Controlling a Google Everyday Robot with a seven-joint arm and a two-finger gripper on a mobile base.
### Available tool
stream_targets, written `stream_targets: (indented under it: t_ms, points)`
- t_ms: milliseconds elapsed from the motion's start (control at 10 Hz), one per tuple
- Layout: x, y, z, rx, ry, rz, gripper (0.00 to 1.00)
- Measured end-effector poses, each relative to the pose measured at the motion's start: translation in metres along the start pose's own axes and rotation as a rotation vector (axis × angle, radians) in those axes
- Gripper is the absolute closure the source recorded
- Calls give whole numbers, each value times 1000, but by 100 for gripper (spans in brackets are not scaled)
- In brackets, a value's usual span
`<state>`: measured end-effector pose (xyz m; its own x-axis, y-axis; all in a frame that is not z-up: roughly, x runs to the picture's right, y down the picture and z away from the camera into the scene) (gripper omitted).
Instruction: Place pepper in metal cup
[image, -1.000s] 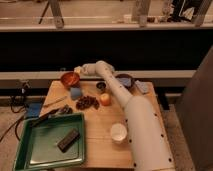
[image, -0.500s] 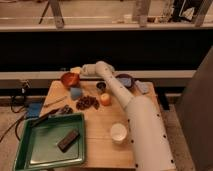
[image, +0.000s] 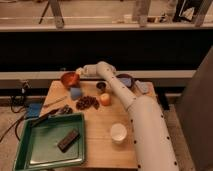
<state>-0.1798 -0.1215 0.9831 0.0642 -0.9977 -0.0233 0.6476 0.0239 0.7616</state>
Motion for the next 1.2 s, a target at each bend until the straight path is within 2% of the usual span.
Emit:
stream_targets:
  t_ms: [300, 400, 700, 1200]
  points:
    - [1, 5, 4, -19, -16, -3, 27]
    - [2, 6, 5, -23, -19, -5, 22]
    - [2, 9, 9, -33, -28, -11, 20]
    - [0, 7, 28, -45, -40, -46, 20]
